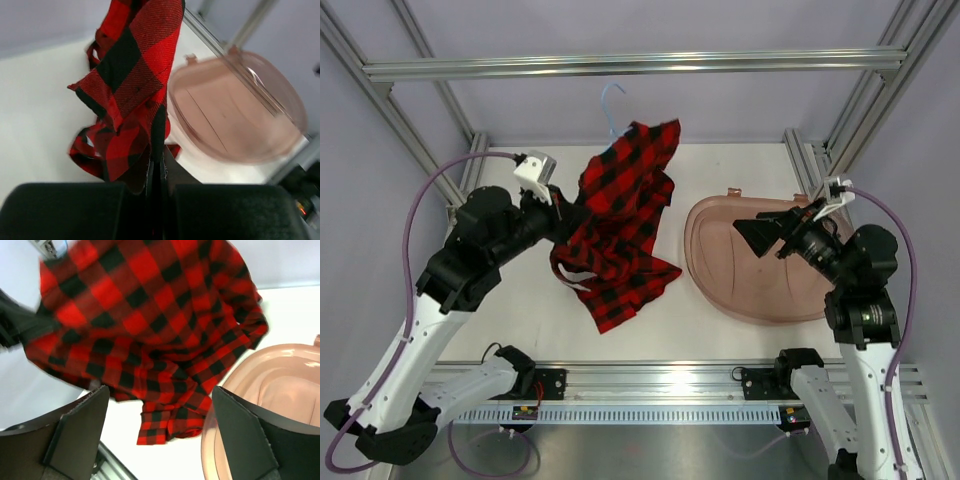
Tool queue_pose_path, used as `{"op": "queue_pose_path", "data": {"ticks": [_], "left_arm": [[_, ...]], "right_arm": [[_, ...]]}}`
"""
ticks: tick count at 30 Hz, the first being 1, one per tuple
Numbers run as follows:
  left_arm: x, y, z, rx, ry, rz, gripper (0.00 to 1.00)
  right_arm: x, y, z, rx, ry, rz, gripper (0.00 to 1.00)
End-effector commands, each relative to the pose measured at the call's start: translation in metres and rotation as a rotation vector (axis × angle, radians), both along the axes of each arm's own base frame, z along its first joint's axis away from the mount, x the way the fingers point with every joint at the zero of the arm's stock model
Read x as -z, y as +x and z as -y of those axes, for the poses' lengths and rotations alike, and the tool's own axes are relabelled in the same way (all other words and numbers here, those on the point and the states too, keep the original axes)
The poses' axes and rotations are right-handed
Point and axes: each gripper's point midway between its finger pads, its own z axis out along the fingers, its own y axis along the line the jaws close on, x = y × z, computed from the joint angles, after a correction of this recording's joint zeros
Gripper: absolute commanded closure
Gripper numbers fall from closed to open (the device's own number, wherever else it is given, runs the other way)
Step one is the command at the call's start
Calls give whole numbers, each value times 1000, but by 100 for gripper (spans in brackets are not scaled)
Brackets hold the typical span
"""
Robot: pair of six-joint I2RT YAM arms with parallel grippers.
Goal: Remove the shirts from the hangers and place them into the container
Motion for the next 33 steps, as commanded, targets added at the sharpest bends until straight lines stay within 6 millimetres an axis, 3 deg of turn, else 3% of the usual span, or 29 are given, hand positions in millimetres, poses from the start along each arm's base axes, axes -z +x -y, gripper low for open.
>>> {"op": "queue_pose_path", "data": {"ticks": [1,2,3,5,6,8,10,11,13,14,15,20,23,26,31,33], "left_arm": [[13,-43,22,182,-122,-118,100],[23,-49,22,189,-128,-163,100],[31,-54,22,197,-129,-183,100],[38,-62,22,211,-137,-226,100],[39,-64,23,219,-140,-239,100],[42,-68,26,234,-143,-285,100],[45,-68,28,237,-143,-314,100],[46,-68,29,237,-144,-320,100],[53,-69,30,238,-143,-346,100],[55,-69,31,240,-143,-352,100],[57,-70,32,248,-144,-358,100],[65,-73,39,281,-162,-392,100],[67,-77,43,310,-169,-406,100],[67,-77,45,323,-171,-411,100],[61,-76,48,333,-171,-409,100],[59,-76,49,339,-177,-406,100]], "right_arm": [[-23,3,-16,-112,11,-15,10],[-35,2,-19,-119,4,13,11],[-35,9,-20,-112,0,-2,11],[-50,6,-36,-166,-27,36,11],[-42,23,-43,-153,-45,-13,11],[-42,34,-71,-192,-100,-24,11],[-46,42,-85,-184,-130,-14,11],[-58,40,-94,-200,-138,22,11],[-52,53,-110,-222,-160,2,12],[-62,55,-115,-214,-180,22,13],[-54,66,-123,-209,-204,1,13],[-53,91,-143,-210,-249,27,19],[-53,98,-156,-223,-266,41,21],[-50,100,-171,-270,-276,35,28],[-43,96,-189,-299,-287,40,30],[-38,98,-194,-307,-296,33,37]]}}
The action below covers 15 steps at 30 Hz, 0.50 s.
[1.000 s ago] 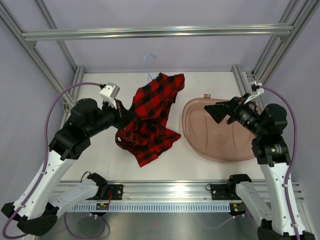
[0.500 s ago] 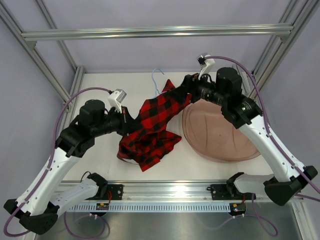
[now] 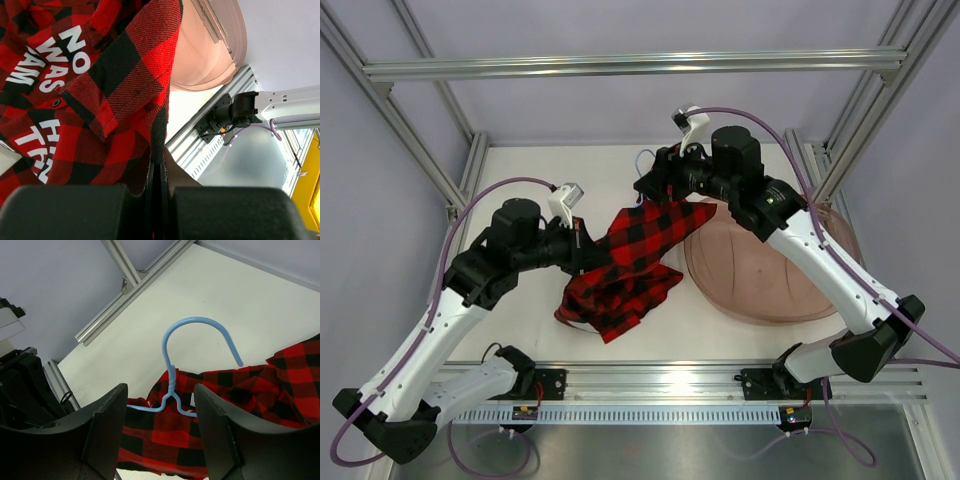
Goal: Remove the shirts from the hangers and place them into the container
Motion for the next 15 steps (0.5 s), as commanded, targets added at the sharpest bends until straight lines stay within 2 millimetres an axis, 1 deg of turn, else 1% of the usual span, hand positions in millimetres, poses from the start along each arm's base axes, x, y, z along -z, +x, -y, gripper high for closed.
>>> {"op": "queue_pose_path", "data": {"ticks": [1,3,4,5,7,8,13,14,15], "left_arm": [[-33,-5,12,66,-99,62,100],[-34,-6,13,67,-104,62,100],[-35,-5,13,66,-106,66,100],[-36,-5,14,69,-108,68,100],[-36,-5,14,69,-109,68,100],[-37,-5,15,75,-110,68,100],[-42,-9,15,88,-125,73,100],[-43,-9,15,89,-126,74,100],[-44,-10,15,91,-129,78,100]], "right_arm": [[-17,1,-8,-11,9,69,39],[-12,3,-10,-10,0,61,43],[-7,3,-10,-12,-6,53,47],[-8,2,-10,-11,-1,57,47],[0,1,-9,-9,-10,53,48],[-2,1,-7,-2,-6,64,48],[3,5,-6,7,-29,66,48],[6,7,-8,6,-34,60,49],[6,7,-9,4,-34,60,52]]}}
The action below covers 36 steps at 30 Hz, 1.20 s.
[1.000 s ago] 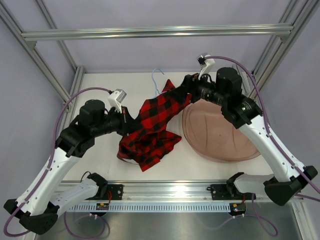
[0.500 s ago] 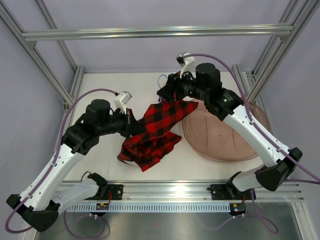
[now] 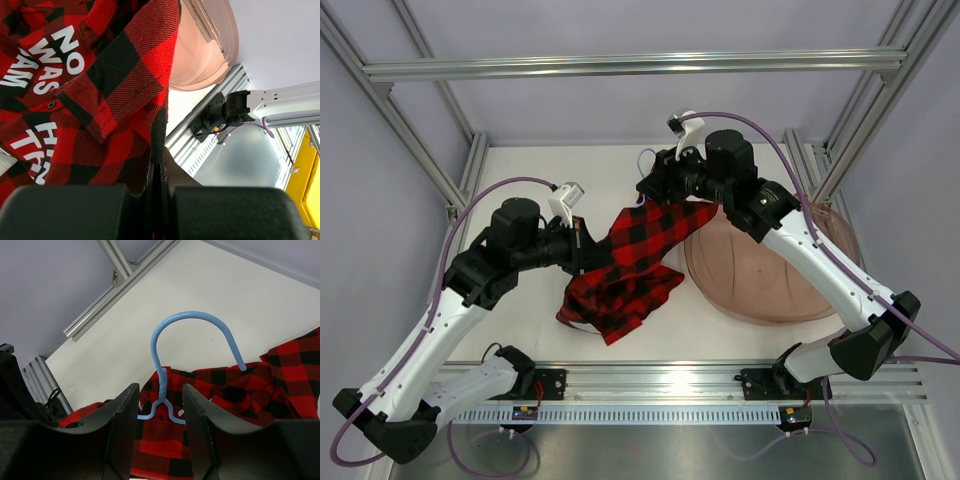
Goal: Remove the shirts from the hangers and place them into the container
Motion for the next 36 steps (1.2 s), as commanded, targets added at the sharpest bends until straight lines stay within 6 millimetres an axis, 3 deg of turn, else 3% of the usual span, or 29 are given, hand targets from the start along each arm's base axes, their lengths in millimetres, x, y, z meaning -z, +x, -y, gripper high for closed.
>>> {"op": "queue_pose_path", "data": {"ticks": [1,5,8,10,12,13,15,16,19,20,24,26,36], "left_arm": [[-40,-8,10,69,-106,85,100],[-42,-9,10,71,-108,92,100],[-43,-9,10,73,-110,93,100],[-43,-9,12,85,-118,91,100],[-45,-10,14,94,-128,95,100],[-48,-9,14,96,-133,104,90],[-53,-8,14,85,-146,122,53],[-58,-8,11,71,-154,145,41],[-70,3,-8,-61,-116,208,8],[-75,1,-18,-99,-99,240,1],[-64,-6,-45,-195,-27,228,1],[-41,-11,-47,-189,12,169,1],[15,-31,-58,-186,60,72,1]], "right_arm": [[-12,4,-3,5,9,54,55],[-6,5,-5,3,5,44,73],[-4,5,-6,5,9,37,81],[-2,5,-6,3,14,35,100],[-1,4,-6,0,12,32,100],[-3,3,-7,-3,18,35,100],[-4,3,-5,6,24,37,100],[-6,2,-5,5,29,37,100],[-8,2,-3,15,27,34,100],[-7,3,-2,18,23,31,100],[-9,4,2,43,13,38,100],[-13,3,4,43,16,41,100],[-39,0,14,76,18,66,100]]}}
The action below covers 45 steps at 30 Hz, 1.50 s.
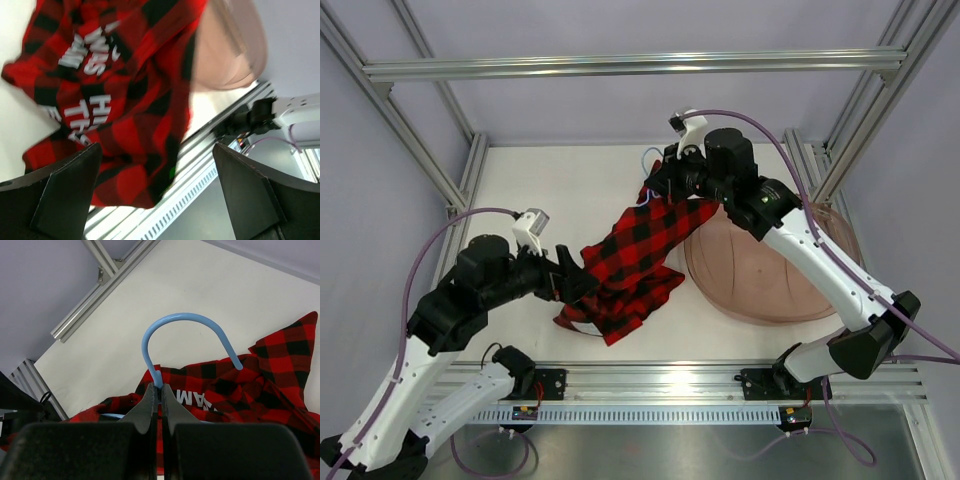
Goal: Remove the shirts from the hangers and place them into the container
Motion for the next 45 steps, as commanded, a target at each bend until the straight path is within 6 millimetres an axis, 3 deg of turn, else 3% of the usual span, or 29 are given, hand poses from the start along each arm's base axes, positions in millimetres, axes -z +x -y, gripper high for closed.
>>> {"op": "queue_pose_path", "data": {"ticks": [1,4,11,15,17,22,28,29,32,33,37,39,45], "left_arm": [[15,-7,-4,0,11,-22,1],[24,-12,-3,13,4,-38,4],[24,-20,-6,18,-20,-29,37],[18,-19,-5,19,-38,-13,70],[13,-17,-3,19,-55,6,73],[3,-16,-5,3,-90,63,100],[-7,-30,-18,-37,-163,120,100],[-9,-35,-23,-54,-186,131,100],[-10,-40,-44,-139,-193,182,100],[-8,-41,-52,-167,-179,187,100],[-20,-39,-80,-292,-141,230,100],[-19,-39,-80,-297,-142,224,100],[-2,-37,-73,-288,-165,192,100]], "right_arm": [[-47,-6,8,21,51,94,100],[-54,-7,11,33,55,103,100],[-60,-7,16,53,47,117,100],[-63,-10,18,53,62,119,100],[-64,-11,19,54,60,121,100],[-67,-13,22,60,72,124,100],[-74,-1,35,172,75,129,100],[-84,1,40,200,85,142,100],[-89,17,68,385,56,143,100],[-80,25,87,487,10,124,100],[-66,32,131,703,9,88,100],[-66,37,155,771,56,65,100],[-54,43,190,885,240,-35,100]]}}
